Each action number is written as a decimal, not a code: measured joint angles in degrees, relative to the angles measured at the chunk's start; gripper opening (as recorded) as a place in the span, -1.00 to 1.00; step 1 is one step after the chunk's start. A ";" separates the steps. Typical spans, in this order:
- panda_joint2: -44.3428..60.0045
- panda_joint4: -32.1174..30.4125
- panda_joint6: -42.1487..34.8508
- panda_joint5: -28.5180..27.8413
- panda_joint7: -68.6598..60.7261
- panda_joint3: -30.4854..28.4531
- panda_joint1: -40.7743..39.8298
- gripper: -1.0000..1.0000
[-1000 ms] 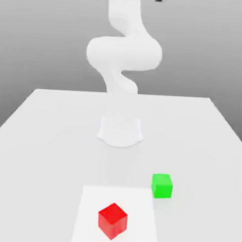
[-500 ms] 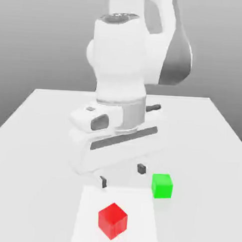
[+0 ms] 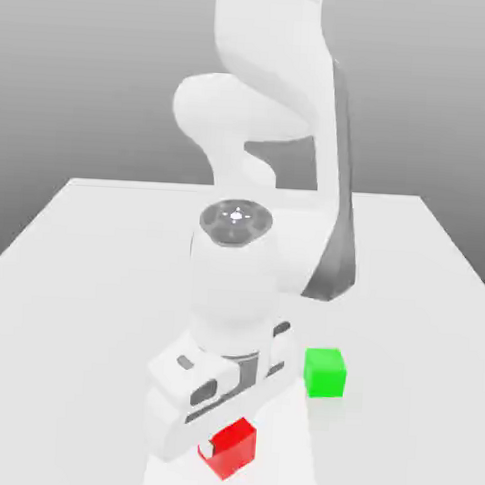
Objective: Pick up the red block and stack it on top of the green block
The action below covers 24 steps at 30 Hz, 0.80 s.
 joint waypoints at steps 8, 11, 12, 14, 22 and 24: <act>-14.74 -5.70 -9.24 -3.98 5.36 -0.34 4.39 -1.00; -20.71 -10.90 -10.09 -3.52 8.11 2.04 9.54 -1.00; -22.76 -12.68 -10.31 -3.77 9.34 2.65 10.19 -1.00; -26.91 -16.28 -10.68 -4.73 12.13 4.43 11.28 -1.00; -27.51 -23.38 -3.79 -8.29 19.08 10.05 12.97 -1.00; -23.47 -23.27 0.14 -8.75 19.42 10.12 12.84 -1.00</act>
